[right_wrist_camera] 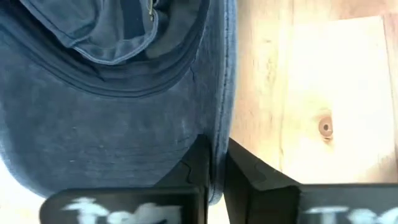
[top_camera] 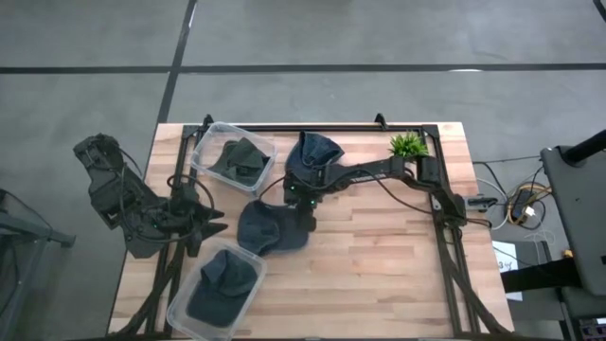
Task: Pick & Place hat
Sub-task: Put the bottom dark blue cap into the bottom transparent bin
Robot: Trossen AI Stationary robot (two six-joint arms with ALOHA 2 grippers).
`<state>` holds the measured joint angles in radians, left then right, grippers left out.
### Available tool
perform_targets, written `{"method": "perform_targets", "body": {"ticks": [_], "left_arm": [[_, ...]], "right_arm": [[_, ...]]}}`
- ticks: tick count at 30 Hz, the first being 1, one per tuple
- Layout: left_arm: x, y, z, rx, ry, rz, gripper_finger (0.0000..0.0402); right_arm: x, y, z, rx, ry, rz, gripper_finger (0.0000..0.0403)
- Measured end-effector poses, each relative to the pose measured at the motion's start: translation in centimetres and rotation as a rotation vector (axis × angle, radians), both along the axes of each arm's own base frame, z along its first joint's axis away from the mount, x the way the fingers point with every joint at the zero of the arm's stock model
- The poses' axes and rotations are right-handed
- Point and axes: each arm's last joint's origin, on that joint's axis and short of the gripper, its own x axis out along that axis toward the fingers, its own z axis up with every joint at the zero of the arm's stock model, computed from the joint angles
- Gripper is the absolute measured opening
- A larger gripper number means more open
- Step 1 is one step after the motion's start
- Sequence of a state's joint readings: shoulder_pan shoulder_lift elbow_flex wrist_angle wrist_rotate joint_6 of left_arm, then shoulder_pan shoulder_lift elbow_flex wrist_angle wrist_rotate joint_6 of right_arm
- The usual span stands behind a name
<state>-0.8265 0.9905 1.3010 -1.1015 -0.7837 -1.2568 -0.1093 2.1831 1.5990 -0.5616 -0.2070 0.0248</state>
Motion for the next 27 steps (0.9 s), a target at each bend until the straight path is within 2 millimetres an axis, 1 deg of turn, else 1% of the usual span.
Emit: {"method": "perform_targets", "body": {"ticks": [4, 7, 11, 14, 17, 21, 24, 27], "left_arm": [[0.0, 0.0, 0.0, 0.001, 0.000, -0.001, 0.0193], [0.0, 0.0, -0.1, 0.005, 0.004, -0.001, 0.0193], [0.1, -0.1, -0.7, 0.024, 0.022, -0.001, 0.0193], [0.1, -0.2, -1.2, 0.036, 0.033, 0.000, 0.0193], [0.2, -0.2, -1.6, 0.046, 0.043, 0.000, 0.0193], [0.3, -0.3, -1.8, 0.052, 0.049, -0.001, 0.0193], [0.2, -0.3, -1.8, 0.052, 0.048, 0.000, 0.0193], [0.3, -0.3, -1.8, 0.051, 0.048, -0.001, 0.0193]], "right_arm": [[-0.2, 0.0, 0.3, 0.004, 0.007, -0.013, 0.0013], [-0.7, 0.0, 1.0, -0.002, 0.030, -0.018, 0.0013], [-2.0, 0.0, 2.9, -0.016, 0.079, -0.033, 0.0011], [-3.3, 0.1, 5.3, -0.026, 0.102, -0.046, 0.0011], [-4.8, 0.2, 8.1, -0.025, 0.101, -0.087, 0.0011], [-6.9, 0.5, 12.3, -0.003, 0.036, -0.142, 0.0011], [-8.4, 0.6, 15.1, 0.021, -0.033, -0.186, 0.0011], [-9.9, 0.8, 17.5, 0.045, -0.096, -0.225, 0.0011]]}}
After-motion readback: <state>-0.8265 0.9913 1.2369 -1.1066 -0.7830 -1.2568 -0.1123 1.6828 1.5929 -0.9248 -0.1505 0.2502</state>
